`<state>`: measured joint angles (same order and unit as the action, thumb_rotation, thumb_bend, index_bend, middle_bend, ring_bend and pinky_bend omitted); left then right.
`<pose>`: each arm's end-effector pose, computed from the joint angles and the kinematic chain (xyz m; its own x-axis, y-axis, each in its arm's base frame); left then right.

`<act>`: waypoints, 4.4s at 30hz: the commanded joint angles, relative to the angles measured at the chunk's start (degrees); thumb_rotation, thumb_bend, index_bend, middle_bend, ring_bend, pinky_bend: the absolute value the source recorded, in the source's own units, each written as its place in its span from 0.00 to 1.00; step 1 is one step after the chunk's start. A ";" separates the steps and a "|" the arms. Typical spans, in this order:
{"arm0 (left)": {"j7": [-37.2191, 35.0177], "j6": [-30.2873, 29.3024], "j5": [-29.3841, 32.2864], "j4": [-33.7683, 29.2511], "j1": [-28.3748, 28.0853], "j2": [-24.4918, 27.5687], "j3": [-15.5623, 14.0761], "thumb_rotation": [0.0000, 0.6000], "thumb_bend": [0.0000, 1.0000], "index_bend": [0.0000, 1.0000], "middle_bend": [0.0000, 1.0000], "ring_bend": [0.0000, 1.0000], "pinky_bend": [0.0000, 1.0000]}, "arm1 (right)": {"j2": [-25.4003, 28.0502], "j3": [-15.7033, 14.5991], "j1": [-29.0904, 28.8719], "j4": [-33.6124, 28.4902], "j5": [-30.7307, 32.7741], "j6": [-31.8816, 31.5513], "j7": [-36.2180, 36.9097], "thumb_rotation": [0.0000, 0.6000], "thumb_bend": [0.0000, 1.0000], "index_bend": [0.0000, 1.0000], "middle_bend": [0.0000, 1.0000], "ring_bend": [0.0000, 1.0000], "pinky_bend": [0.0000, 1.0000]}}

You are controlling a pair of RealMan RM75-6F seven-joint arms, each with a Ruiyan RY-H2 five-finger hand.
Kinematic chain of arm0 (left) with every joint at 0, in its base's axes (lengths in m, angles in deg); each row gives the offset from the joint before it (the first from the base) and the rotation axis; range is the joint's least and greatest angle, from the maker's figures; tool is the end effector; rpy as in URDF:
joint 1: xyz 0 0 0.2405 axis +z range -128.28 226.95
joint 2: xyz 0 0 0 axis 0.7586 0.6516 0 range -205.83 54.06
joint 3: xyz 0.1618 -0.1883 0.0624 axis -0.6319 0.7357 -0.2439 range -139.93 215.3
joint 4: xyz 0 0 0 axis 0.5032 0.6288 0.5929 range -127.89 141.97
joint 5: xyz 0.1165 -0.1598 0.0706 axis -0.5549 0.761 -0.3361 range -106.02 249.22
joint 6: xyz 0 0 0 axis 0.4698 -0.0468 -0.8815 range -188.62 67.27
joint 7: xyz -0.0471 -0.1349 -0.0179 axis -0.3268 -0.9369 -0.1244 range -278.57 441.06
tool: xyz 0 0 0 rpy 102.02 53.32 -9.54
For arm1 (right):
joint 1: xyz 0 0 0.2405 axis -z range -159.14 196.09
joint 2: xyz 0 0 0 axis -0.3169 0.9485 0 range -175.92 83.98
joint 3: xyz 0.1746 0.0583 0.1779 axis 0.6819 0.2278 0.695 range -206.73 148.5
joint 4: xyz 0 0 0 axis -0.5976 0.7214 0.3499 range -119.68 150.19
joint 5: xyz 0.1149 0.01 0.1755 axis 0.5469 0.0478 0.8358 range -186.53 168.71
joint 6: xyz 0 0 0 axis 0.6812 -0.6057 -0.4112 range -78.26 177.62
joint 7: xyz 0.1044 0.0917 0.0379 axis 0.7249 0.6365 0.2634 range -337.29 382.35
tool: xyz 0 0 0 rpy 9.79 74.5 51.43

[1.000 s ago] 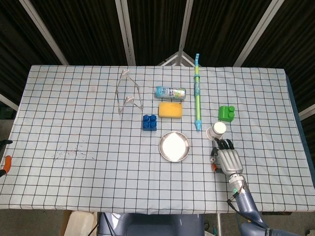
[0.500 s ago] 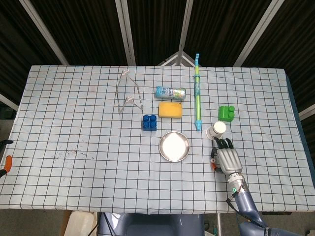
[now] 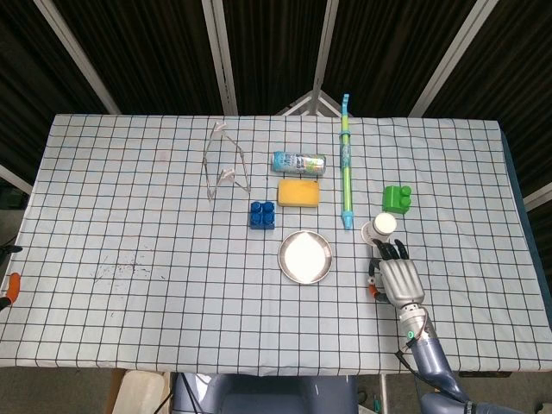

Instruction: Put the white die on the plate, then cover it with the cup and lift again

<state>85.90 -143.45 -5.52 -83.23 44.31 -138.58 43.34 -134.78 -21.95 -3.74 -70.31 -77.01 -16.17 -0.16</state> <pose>-0.3372 0.1914 0.1824 0.5008 -0.0018 0.8655 0.8566 0.1441 -0.4954 -0.2479 -0.2677 0.0003 0.4240 -0.2455 0.8717 -0.9055 -0.1013 0.4120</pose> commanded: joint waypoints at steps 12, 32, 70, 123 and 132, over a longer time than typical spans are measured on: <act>-1.73 -0.26 -0.83 -0.23 0.30 0.72 -0.34 1.00 0.70 0.28 0.00 0.00 0.12 | 4.83 0.91 -2.85 -18.15 -2.52 -1.65 -10.95 1.00 0.32 0.55 0.13 0.13 0.00; -4.19 -0.03 0.17 0.39 0.48 1.39 0.23 1.00 0.70 0.28 0.00 0.00 0.12 | -9.99 8.95 -19.21 3.76 13.44 15.43 -12.26 1.00 0.32 0.55 0.13 0.13 0.00; -1.93 0.02 0.85 0.11 0.07 0.42 0.58 1.00 0.70 0.29 0.00 0.00 0.12 | 10.28 10.44 -13.47 -2.24 15.98 6.89 -5.03 1.00 0.03 0.15 0.16 0.20 0.00; 2.05 1.04 2.46 0.36 -0.90 -1.01 0.82 1.00 0.70 0.31 0.00 0.00 0.12 | 5.20 6.25 -15.81 11.38 11.31 12.00 4.75 1.00 0.24 0.42 0.41 0.31 0.00; 2.07 0.94 2.48 0.32 -0.86 -0.98 0.81 1.00 0.70 0.31 0.00 0.00 0.12 | 5.67 6.11 -15.88 10.90 12.39 12.00 3.62 1.00 0.24 0.43 0.42 0.31 0.00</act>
<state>87.98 -142.50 -3.03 -82.91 43.45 -139.57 44.15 -129.14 -15.80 -19.60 -59.44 -64.69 -4.16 3.56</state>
